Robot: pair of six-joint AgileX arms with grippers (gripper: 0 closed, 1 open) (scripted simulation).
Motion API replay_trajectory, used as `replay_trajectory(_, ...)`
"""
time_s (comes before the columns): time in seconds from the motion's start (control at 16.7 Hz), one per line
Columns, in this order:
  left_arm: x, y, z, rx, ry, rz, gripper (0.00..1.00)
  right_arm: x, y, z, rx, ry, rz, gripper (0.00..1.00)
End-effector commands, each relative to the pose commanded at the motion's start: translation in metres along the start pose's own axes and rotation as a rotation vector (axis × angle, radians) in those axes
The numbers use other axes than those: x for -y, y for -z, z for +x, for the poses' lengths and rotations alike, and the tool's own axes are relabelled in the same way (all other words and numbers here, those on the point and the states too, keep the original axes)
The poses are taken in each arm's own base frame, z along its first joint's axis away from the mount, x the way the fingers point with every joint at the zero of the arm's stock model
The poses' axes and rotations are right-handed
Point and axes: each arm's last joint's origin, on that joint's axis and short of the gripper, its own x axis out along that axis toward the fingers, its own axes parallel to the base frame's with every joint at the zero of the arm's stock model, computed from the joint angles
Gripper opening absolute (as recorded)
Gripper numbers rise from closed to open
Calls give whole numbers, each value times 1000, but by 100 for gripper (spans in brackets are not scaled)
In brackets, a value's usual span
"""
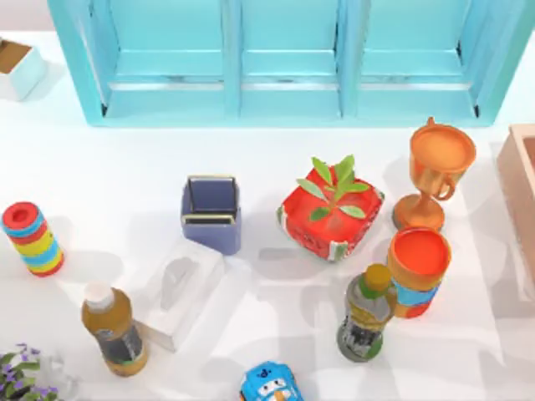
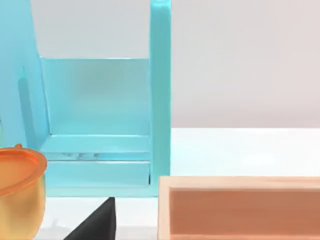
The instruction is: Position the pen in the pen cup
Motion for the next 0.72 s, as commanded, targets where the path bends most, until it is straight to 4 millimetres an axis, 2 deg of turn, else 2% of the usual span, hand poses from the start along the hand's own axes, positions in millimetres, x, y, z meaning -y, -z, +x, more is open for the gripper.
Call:
replay_trajectory(0.24, 2, 2, 2, -1, -1, 5, 100, 0, 0, 0, 0, 0, 0, 100)
replay_trajectory(0.3, 2, 1, 8, 0, 0, 3, 100, 0, 0, 0, 0, 0, 0, 100)
replay_trajectory(0.72, 0, -1, 94, 0, 0, 0, 100, 0, 0, 0, 0, 0, 0, 100)
